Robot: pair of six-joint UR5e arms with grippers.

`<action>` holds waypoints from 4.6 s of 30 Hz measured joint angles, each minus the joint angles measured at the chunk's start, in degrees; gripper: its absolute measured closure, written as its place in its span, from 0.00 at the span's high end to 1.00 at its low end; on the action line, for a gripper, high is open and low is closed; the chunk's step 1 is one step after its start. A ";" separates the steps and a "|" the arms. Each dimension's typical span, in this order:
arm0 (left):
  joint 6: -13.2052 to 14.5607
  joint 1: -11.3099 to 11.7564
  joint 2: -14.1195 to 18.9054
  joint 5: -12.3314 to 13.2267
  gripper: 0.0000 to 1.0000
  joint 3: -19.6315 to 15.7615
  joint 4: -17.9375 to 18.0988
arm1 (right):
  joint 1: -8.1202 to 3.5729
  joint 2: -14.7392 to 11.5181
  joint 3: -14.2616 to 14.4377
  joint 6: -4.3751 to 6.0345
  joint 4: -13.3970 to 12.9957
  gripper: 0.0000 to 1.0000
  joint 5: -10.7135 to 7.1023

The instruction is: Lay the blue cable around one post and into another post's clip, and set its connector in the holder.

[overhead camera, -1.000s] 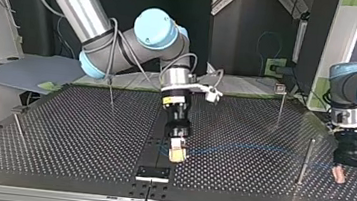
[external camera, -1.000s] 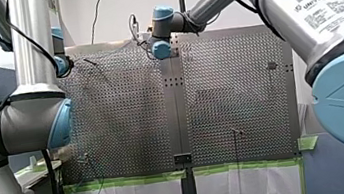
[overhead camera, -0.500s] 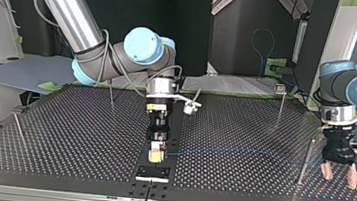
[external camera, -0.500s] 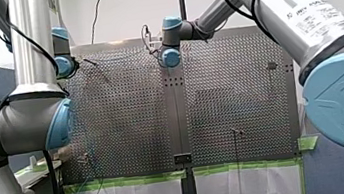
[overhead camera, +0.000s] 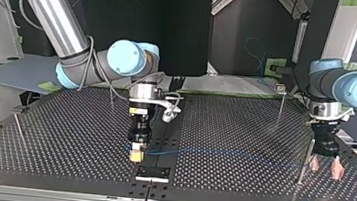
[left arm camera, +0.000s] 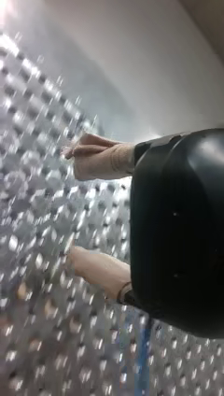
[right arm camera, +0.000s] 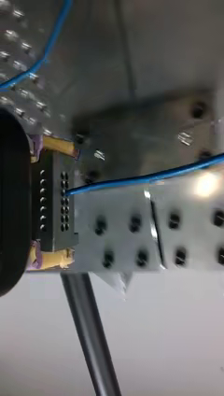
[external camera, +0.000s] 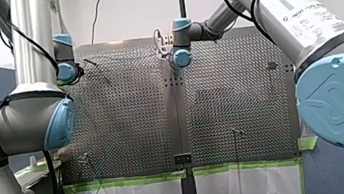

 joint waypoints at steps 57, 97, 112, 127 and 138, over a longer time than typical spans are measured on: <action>-2.38 -1.04 -0.44 0.58 1.00 0.00 -0.08 | -5.84 8.16 26.59 11.10 -22.23 0.00 14.57; -3.08 -1.02 -0.46 0.52 1.00 0.02 0.02 | -19.18 14.81 47.68 4.58 -43.31 0.00 19.47; -3.27 -0.96 -0.47 0.58 1.00 0.03 0.20 | -26.46 14.83 54.82 0.24 -50.59 0.00 12.19; -3.42 -0.86 -0.45 0.49 1.00 0.02 0.33 | -33.11 14.90 50.05 -0.12 -54.62 0.00 5.55; -3.28 -1.06 -0.45 0.41 1.00 0.05 0.33 | -35.80 15.08 46.70 -0.96 -54.01 0.00 0.14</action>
